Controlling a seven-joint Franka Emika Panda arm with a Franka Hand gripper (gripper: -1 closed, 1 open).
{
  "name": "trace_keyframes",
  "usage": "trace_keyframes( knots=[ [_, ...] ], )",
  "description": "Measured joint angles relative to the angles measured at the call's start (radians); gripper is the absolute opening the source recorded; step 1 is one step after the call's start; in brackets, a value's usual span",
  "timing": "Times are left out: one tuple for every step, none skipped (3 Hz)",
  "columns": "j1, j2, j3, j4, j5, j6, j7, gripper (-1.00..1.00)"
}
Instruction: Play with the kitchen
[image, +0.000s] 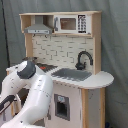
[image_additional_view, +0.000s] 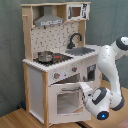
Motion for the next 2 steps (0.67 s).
trace_keyframes(
  knots=[
    [-0.093, 0.0, 0.008, 0.0, -0.031, 0.027, 0.0, 1.0],
    [-0.162, 0.0, 0.026, 0.0, -0.087, 0.058, -0.034, 1.0]
  ],
)
